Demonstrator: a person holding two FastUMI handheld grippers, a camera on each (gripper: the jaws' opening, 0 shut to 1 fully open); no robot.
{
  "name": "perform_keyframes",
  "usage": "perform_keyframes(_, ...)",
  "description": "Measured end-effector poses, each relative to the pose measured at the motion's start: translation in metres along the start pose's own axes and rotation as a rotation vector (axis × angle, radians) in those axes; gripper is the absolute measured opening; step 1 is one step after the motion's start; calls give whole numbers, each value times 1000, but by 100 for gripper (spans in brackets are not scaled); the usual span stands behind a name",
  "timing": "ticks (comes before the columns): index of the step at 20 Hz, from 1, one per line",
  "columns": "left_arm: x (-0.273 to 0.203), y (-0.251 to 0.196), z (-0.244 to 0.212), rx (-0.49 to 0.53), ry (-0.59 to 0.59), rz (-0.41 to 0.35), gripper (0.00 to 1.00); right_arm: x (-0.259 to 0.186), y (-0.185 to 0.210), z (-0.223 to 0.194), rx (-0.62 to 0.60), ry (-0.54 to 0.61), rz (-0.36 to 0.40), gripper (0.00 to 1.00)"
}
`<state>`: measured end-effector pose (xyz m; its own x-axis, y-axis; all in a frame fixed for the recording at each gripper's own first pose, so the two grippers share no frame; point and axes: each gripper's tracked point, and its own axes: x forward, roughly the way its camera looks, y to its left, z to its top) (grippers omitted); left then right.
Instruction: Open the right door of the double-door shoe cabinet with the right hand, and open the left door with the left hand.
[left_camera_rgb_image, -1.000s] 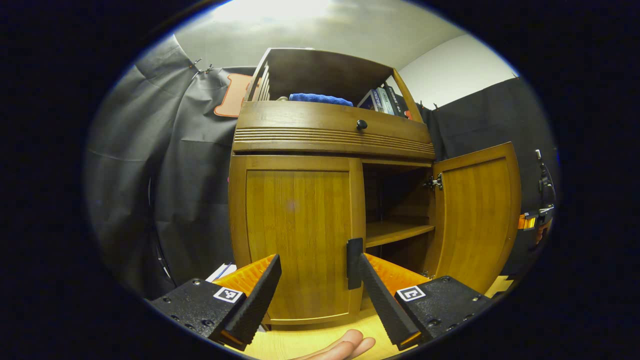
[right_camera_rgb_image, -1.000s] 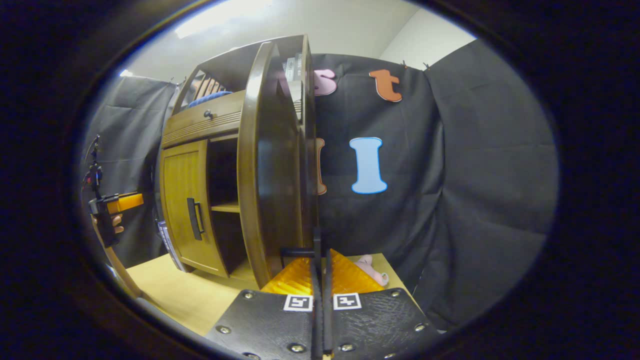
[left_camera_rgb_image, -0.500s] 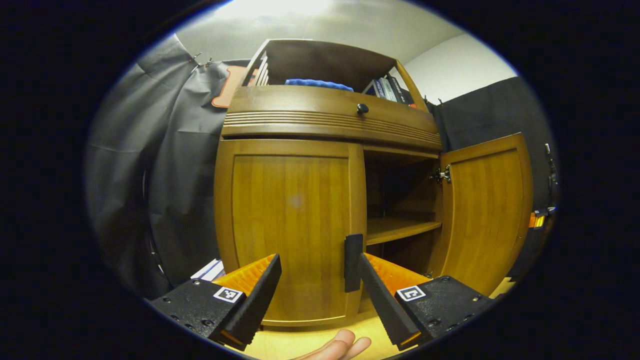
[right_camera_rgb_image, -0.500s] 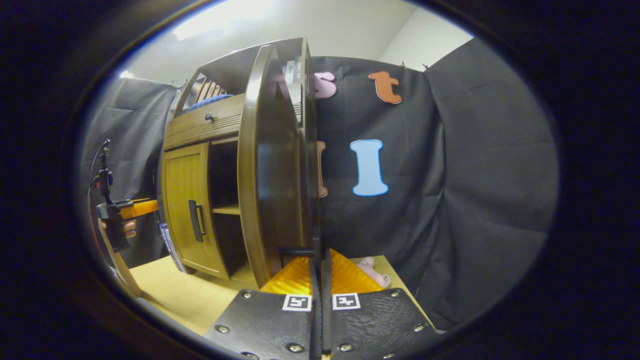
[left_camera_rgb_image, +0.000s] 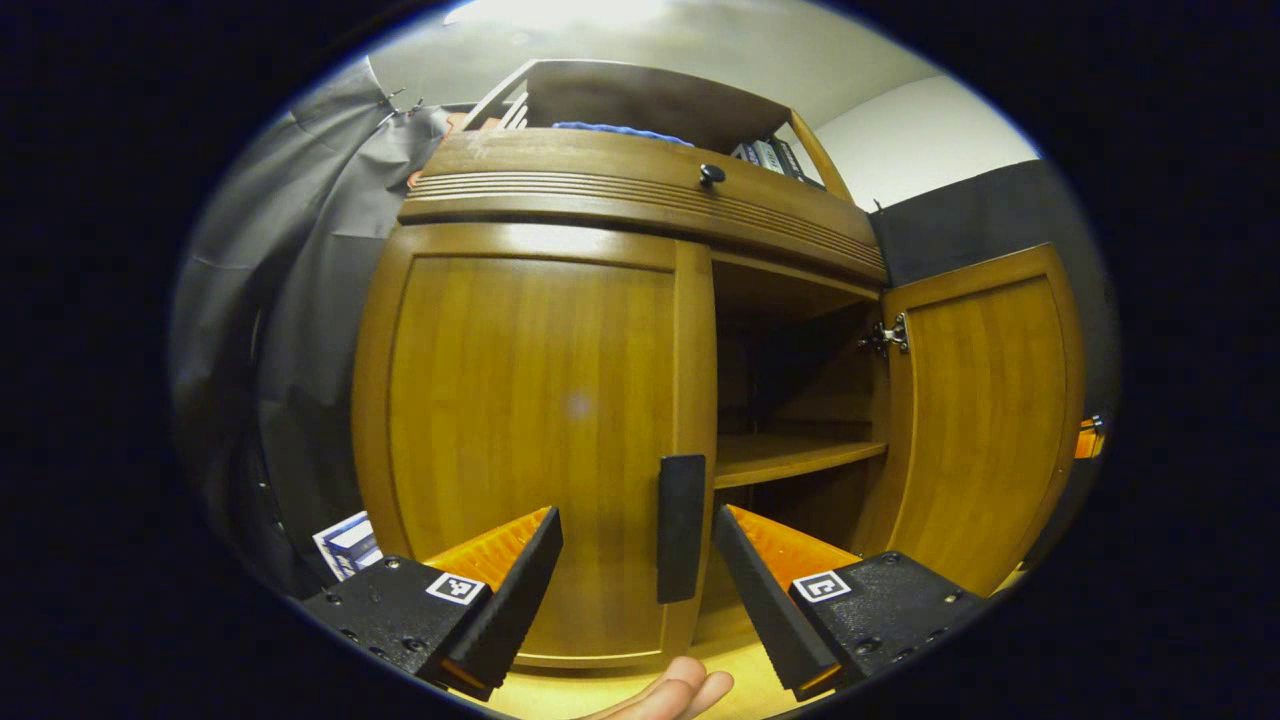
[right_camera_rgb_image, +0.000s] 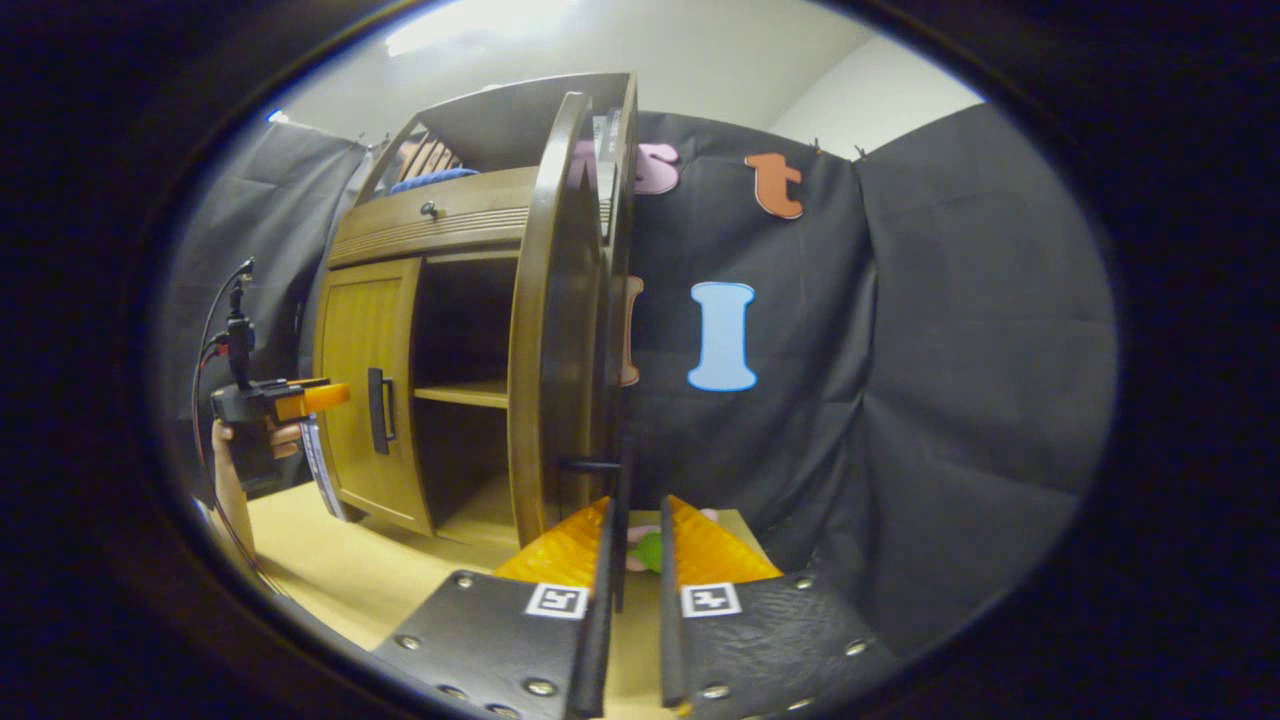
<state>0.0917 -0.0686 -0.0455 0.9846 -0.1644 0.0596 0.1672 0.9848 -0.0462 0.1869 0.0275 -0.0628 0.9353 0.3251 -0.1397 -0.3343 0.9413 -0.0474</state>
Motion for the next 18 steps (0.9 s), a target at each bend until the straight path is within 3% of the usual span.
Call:
perform_keyframes(1, 2, -8, -3, -9, -14, -37, 92, -4, -5, 2, -2, -19, -32, 33)
perform_keyframes(2, 4, -12, -4, -4, -24, -49, 91, -7, -10, 3, 5, -38, -60, 36)
perform_keyframes(4, 8, -10, -11, 24, -20, -22, 90, -20, -12, 10, 52, -77, -83, 61)
perform_keyframes(7, 17, -20, -14, 5, -31, -55, 91, -31, -20, 19, 96, -112, -145, 99)
perform_keyframes(9, 23, -14, -9, 11, -52, -15, 94, -40, -5, 27, 91, -138, -138, 99)
perform_keyframes(11, 34, -9, -7, 34, -81, 23, 89, -49, 17, 36, 95, -169, -107, 96)
perform_keyframes(12, 40, -7, -8, 42, -87, 33, 89, -54, 31, 40, 106, -186, -85, 99)
perform_keyframes(14, 54, -7, -18, 58, -59, 26, 84, -60, 63, 49, 124, -210, -26, 96)
perform_keyframes(16, 59, -1, -37, 51, 3, 53, 65, -65, 92, 59, 122, -232, 37, 99)
perform_keyframes(17, 59, -6, -30, 65, -32, 19, 55, -67, 107, 63, 122, -238, 69, 96)
perform_keyframes(18, 57, -7, -16, 76, -86, 11, 45, -70, 120, 68, 118, -241, 97, 99)
